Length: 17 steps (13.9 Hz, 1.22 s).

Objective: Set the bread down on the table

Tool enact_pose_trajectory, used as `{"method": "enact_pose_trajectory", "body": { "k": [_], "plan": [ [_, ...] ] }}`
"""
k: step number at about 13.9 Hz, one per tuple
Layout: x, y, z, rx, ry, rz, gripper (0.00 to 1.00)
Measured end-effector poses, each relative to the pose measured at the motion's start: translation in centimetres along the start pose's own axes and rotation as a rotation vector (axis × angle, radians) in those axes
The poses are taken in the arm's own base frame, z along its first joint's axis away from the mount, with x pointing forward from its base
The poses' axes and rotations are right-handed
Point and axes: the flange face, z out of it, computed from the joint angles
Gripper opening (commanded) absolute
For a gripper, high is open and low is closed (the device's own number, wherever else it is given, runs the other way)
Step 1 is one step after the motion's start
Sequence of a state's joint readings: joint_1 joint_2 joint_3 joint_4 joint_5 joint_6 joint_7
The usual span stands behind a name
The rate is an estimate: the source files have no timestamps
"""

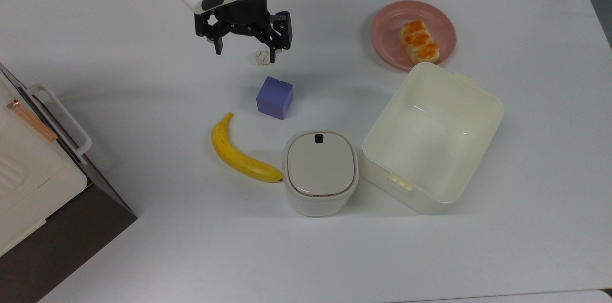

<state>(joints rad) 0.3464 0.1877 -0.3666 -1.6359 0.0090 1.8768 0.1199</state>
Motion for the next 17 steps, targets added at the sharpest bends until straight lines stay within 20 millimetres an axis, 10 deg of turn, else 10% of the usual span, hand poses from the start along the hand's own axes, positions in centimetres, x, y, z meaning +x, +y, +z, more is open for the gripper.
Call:
{"method": "enact_pose_trajectory", "body": {
  "k": [17],
  "plan": [
    [-0.16, 0.15, 0.21, 0.051, -0.027, 0.017, 1.0]
  ]
}}
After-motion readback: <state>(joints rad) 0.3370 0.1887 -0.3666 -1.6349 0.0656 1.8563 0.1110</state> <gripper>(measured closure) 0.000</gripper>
